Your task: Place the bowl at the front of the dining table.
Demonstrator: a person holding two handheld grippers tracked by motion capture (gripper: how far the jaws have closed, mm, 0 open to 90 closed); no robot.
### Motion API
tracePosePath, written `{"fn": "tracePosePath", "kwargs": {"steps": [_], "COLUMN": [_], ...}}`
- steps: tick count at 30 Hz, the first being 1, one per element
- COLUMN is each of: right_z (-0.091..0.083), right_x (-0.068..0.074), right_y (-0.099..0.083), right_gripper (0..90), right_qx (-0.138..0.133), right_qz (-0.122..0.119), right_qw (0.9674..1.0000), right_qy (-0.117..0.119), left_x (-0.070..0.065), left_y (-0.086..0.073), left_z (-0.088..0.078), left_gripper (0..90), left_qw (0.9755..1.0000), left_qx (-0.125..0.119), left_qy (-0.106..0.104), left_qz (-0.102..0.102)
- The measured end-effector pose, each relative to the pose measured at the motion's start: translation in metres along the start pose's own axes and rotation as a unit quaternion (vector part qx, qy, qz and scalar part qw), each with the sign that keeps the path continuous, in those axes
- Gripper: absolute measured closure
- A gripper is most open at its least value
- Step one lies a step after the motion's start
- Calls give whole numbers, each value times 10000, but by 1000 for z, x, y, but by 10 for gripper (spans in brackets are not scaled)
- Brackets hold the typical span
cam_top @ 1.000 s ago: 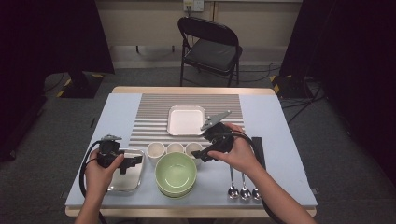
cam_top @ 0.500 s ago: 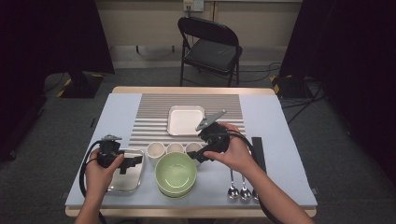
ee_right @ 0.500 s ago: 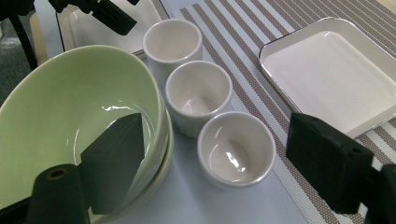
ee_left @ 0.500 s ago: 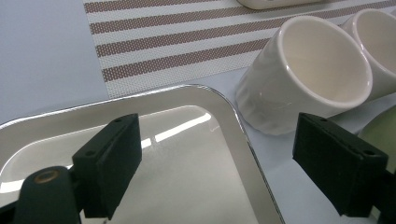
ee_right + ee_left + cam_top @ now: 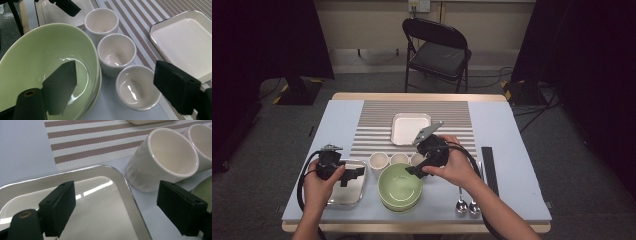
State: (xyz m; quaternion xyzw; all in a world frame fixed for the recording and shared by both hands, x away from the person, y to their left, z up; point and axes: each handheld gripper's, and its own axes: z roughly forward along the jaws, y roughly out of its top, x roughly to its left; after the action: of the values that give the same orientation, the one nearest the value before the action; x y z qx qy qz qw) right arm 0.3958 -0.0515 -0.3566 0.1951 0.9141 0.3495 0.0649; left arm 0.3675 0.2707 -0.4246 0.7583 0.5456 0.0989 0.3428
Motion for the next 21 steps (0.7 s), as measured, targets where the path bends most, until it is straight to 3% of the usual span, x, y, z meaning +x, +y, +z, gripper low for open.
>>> {"fn": "tracePosePath", "kwargs": {"steps": [7, 14, 21], "right_z": [6, 12, 18], "right_x": [4, 6, 5], "right_y": [2, 3, 2], "right_gripper": [154, 148, 204], "right_qx": [38, 26, 31], "right_qz": [-225, -163, -208], "right_qw": [9997, 9998, 9997], "right_qy": [-107, -79, -115], "left_x": [0, 0, 0], "left_y": [0, 0, 1], "left_z": [0, -1, -1], "left_gripper": [154, 154, 154], "left_qw": [10000, 10000, 10000], "left_qx": [1, -6, -21], "left_qy": [3, -2, -17], "left_qz": [14, 16, 29]}}
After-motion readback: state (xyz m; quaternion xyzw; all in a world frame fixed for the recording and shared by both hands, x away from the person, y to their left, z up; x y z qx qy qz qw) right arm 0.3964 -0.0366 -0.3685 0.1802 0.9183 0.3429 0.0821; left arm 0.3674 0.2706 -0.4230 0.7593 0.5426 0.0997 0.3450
